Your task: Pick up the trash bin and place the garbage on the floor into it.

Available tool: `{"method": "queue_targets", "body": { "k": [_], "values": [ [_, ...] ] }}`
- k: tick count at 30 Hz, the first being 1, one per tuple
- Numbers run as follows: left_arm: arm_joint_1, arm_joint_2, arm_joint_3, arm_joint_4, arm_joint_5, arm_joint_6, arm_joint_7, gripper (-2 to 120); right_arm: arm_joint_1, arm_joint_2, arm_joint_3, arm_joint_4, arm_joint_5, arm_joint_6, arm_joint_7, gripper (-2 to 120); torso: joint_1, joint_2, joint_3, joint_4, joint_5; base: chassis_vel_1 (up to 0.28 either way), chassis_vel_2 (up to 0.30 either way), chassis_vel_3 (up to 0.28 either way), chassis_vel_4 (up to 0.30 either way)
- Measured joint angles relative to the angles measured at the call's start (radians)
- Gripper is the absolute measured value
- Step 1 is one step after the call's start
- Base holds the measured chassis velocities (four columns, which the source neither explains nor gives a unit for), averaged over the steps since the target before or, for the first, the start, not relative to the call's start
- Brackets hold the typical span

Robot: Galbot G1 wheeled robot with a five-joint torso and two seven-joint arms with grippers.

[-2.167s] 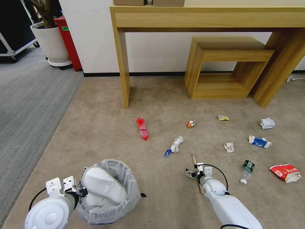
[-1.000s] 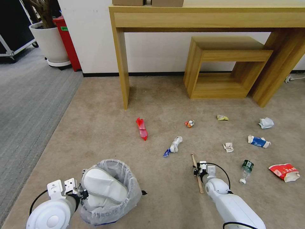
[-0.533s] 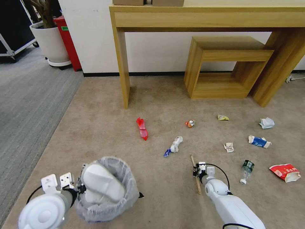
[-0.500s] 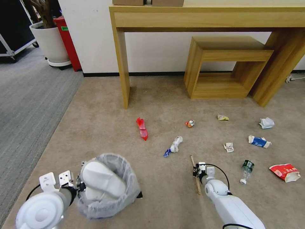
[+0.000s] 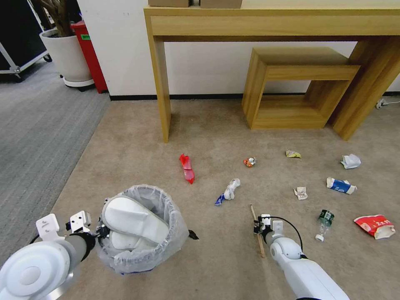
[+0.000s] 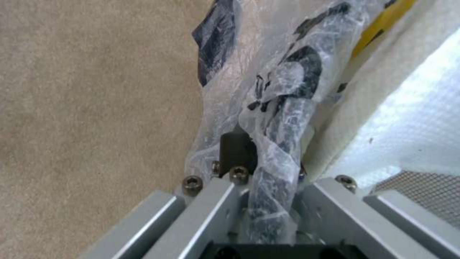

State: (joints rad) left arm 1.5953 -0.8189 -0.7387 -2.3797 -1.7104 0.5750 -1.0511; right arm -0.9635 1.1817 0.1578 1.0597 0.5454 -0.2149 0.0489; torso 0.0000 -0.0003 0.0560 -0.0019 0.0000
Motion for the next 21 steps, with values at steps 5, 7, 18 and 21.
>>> {"method": "queue_targets", "body": {
  "k": [5,7,18,21],
  "values": [
    [0.003,0.01,-0.017,-0.012,-0.02,-0.008,-0.003,0,-0.004,-0.004,0.009,0.01,0.002,0.0,-0.002,0,0.0,0.0,0.0,-0.0001,0.0,0.0,0.0,0.0,0.0],
    [0.004,0.016,-0.021,-0.015,-0.029,-0.01,-0.004,0,-0.009,-0.004,0.019,0.028,0.007,0.007,-0.005,0,0.0,0.0,0.0,-0.0002,-0.0003,0.0,0.0,0.0,0.0],
    [0.004,0.004,-0.004,-0.006,-0.006,-0.011,0.001,0,-0.083,-0.072,0.13,0.368,0.149,0.374,-0.366,0,0.0,0.0,0.0,-0.0002,-0.0001,0.0,0.0,0.0,0.0],
    [0.005,0.015,-0.01,-0.012,-0.012,-0.012,0.002,0,-0.075,-0.118,0.127,0.486,0.284,0.432,-0.493,0,0.0,0.0,0.0,-0.0003,-0.0004,0.0,0.0,0.0,0.0]
  ]
}}
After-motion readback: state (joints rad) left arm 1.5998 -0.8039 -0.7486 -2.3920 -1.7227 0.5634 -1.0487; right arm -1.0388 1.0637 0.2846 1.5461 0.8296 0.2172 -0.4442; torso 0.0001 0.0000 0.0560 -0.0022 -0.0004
